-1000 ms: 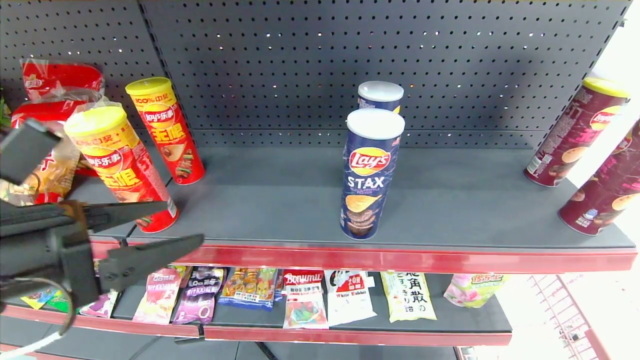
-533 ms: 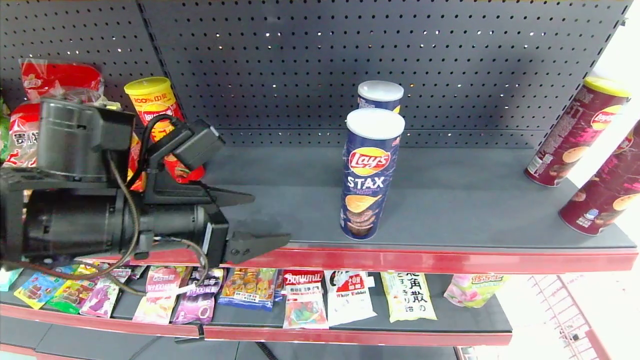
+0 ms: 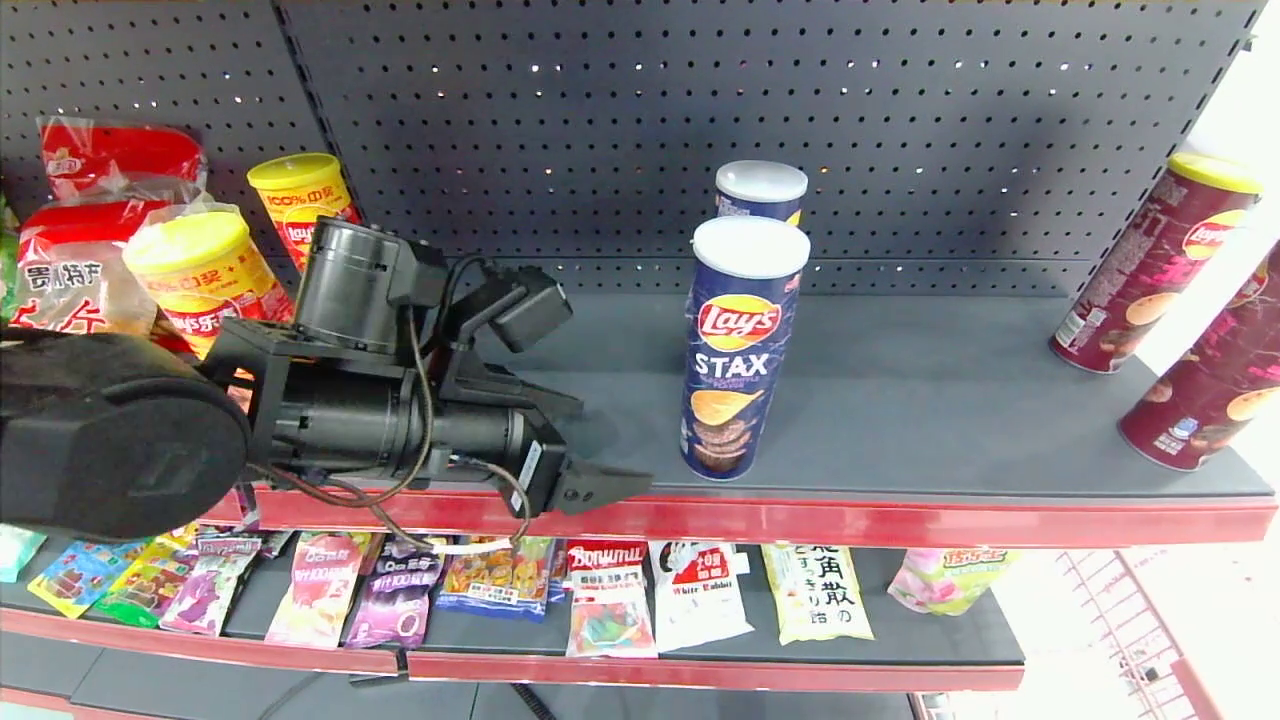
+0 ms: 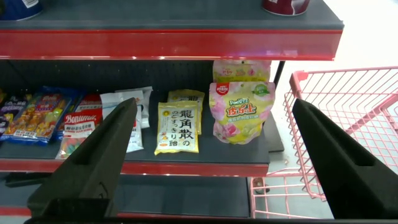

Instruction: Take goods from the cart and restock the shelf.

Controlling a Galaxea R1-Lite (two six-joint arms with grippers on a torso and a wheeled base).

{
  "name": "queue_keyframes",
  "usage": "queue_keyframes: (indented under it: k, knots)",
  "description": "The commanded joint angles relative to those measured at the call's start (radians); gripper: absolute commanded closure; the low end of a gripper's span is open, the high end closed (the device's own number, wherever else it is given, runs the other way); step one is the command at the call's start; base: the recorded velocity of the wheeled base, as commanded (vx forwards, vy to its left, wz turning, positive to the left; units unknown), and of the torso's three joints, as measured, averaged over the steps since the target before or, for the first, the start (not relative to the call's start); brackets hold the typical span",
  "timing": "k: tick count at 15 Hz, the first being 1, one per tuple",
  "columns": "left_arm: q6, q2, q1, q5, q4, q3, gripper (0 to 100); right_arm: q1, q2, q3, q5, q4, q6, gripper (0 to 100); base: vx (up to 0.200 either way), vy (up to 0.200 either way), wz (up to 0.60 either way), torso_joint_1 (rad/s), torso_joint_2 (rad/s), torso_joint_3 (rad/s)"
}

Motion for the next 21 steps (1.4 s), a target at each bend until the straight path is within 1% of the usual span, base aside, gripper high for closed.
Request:
queue_keyframes:
  k: [1,2,3,4,6,8,10,14,16,21]
  knots:
    - [0.002,0.022,0.009,0.009,-0.001,-0.002,0,0.000,0.002,0.000,0.000,0.000,0.000,0,0.000,0.000,0.00,0.000,0.00,0.000]
    - [0.006,0.037,0.016,0.064,-0.003,-0.010,0,0.000,0.002,0.000,0.000,0.000,0.000,0,0.000,0.000,0.00,0.000,0.00,0.000]
    - [0.006,0.051,0.018,0.102,-0.003,-0.028,0,0.000,0.002,0.000,0.000,0.000,0.000,0,0.000,0.000,0.00,0.000,0.00,0.000]
    - [0.006,0.058,0.018,0.119,-0.003,-0.041,0,0.000,0.002,0.000,0.000,0.000,0.000,0,0.000,0.000,0.00,0.000,0.00,0.000]
    - [0.012,0.095,0.016,0.174,-0.003,-0.093,0,0.000,0.002,0.000,0.000,0.000,0.000,0,0.000,0.000,0.00,0.000,0.00,0.000]
    - [0.014,0.127,0.015,0.180,-0.003,-0.117,0,0.000,0.002,0.000,0.000,0.000,0.000,0,0.000,0.000,0.00,0.000,0.00,0.000]
    - [0.028,0.155,0.010,0.180,-0.003,-0.144,0,0.000,0.002,0.000,0.000,0.000,0.000,0,0.000,0.000,0.00,0.000,0.00,0.000]
    - [0.028,0.189,-0.001,0.179,-0.001,-0.186,0,0.000,0.002,0.000,0.000,0.000,0.000,0,0.000,0.000,0.00,0.000,0.00,0.000]
    - [0.039,0.197,-0.005,0.179,-0.001,-0.190,0,0.000,0.002,-0.002,0.000,0.000,0.000,0,0.000,0.000,0.00,0.000,0.00,0.000]
    - [0.042,0.207,-0.016,0.179,-0.001,-0.193,0,0.000,0.002,0.000,0.000,0.000,0.000,0,0.000,0.000,0.00,0.000,0.00,0.000]
